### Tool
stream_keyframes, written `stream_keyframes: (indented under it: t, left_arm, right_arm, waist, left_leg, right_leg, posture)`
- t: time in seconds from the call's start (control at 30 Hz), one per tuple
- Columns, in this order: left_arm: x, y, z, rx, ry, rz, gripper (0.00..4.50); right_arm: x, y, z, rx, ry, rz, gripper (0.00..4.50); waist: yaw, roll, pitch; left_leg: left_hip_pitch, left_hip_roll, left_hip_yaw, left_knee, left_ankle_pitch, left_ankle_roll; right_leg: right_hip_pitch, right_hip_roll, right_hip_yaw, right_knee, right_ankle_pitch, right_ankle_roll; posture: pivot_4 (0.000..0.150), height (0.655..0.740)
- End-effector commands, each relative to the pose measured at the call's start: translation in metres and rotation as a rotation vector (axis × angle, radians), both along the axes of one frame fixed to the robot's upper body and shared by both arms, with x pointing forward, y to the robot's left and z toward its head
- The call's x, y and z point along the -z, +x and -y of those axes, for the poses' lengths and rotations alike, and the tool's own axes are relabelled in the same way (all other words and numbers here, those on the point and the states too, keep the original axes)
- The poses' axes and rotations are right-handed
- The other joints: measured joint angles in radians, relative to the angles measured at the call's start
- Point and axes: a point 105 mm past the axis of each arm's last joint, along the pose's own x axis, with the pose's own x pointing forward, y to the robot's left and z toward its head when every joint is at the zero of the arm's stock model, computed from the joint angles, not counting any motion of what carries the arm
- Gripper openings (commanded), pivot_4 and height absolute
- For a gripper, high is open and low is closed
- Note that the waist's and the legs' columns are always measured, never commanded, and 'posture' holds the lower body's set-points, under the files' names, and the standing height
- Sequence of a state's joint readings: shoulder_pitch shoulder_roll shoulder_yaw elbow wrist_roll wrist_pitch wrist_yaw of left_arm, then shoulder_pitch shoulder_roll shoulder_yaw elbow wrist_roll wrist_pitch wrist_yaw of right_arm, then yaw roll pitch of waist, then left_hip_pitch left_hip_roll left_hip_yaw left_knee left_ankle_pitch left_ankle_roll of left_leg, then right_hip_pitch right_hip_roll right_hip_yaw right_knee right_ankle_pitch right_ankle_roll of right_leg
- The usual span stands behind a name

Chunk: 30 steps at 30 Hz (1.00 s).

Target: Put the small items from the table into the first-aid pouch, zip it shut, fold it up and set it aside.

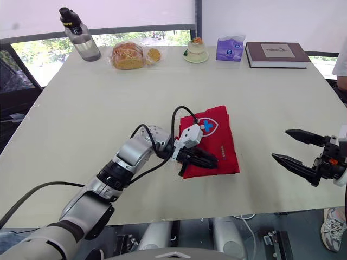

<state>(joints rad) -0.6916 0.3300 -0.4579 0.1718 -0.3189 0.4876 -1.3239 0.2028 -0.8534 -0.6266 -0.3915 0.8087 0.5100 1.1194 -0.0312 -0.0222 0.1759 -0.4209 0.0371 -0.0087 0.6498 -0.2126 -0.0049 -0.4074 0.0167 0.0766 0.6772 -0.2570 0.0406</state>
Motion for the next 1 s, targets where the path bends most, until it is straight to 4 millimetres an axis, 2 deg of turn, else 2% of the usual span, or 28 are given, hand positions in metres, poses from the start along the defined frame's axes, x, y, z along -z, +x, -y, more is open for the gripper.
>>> stream_keyframes:
  t: [0.03,0.23,0.3,0.37,0.53,0.7,0.87,1.0]
  left_arm:
    - [-0.021,0.002,0.007,0.012,-0.098,-0.022,0.03]
    - [-0.045,0.020,0.017,-0.102,-0.231,-0.039,0.03]
    - [-0.046,0.032,0.021,-0.187,-0.243,-0.014,0.03]
    - [-0.039,0.040,0.022,-0.230,-0.199,0.020,0.03]
    - [0.002,0.029,0.024,-0.145,0.022,0.105,0.03]
    - [0.046,0.009,0.028,-0.022,0.188,0.159,0.03]
    - [0.048,-0.008,0.032,0.080,0.189,0.089,0.03]
    - [0.027,-0.009,0.037,0.127,0.086,0.117,0.03]
  right_arm:
    - [-0.009,-0.003,0.000,0.004,-0.016,0.053,4.50]
    - [-0.008,-0.003,0.000,0.012,-0.018,0.053,4.50]
    - [-0.008,-0.003,0.000,0.013,-0.018,0.054,4.50]
    - [-0.008,-0.003,0.000,0.013,-0.017,0.054,4.50]
    - [-0.008,-0.004,0.000,0.010,-0.022,0.045,4.50]
    - [-0.007,-0.004,0.000,0.006,-0.025,0.037,4.50]
    - [-0.007,-0.007,0.000,0.007,-0.028,0.033,4.50]
    - [-0.007,-0.009,0.001,0.011,-0.030,0.030,4.50]
  waist:
    - [0.000,0.000,0.000]
    - [-0.002,0.000,0.000]
    - [-0.003,0.000,0.000]
    - [-0.004,0.000,0.000]
    - [-0.007,0.000,0.000]
    - [0.000,0.000,-0.001]
    - [0.002,0.001,-0.002]
    - [0.000,0.001,-0.002]
  left_leg:
    - [0.000,0.000,0.000,0.000,0.000,0.000]
    - [0.000,0.000,0.000,0.001,0.000,0.000]
    - [0.000,0.000,-0.001,0.001,0.000,0.000]
    - [0.000,0.000,-0.001,0.001,0.000,0.000]
    - [0.000,0.000,-0.001,0.000,0.000,0.000]
    - [0.002,0.000,0.000,0.000,0.000,0.000]
    - [0.006,0.000,-0.001,0.000,0.000,0.000]
    - [0.005,0.000,-0.001,0.000,0.000,0.000]
  right_leg:
    - [0.000,0.000,0.000,0.000,0.000,0.000]
    - [0.000,0.000,0.000,0.000,0.000,0.001]
    - [0.000,0.000,0.000,0.000,0.000,0.001]
    - [0.000,0.000,0.000,0.000,0.000,0.001]
    - [0.000,0.001,0.000,0.000,0.000,0.001]
    - [0.002,0.001,0.000,0.000,0.000,0.000]
    - [0.007,0.001,0.000,-0.003,-0.002,-0.003]
    - [0.007,0.001,0.000,-0.003,-0.002,-0.003]
  posture:
    - [0.150,0.7400]
    - [0.150,0.7400]
    - [0.150,0.7400]
    - [0.150,0.7400]
    - [0.150,0.7400]
    - [0.150,0.7400]
    - [0.150,0.7400]
    - [0.150,0.7400]
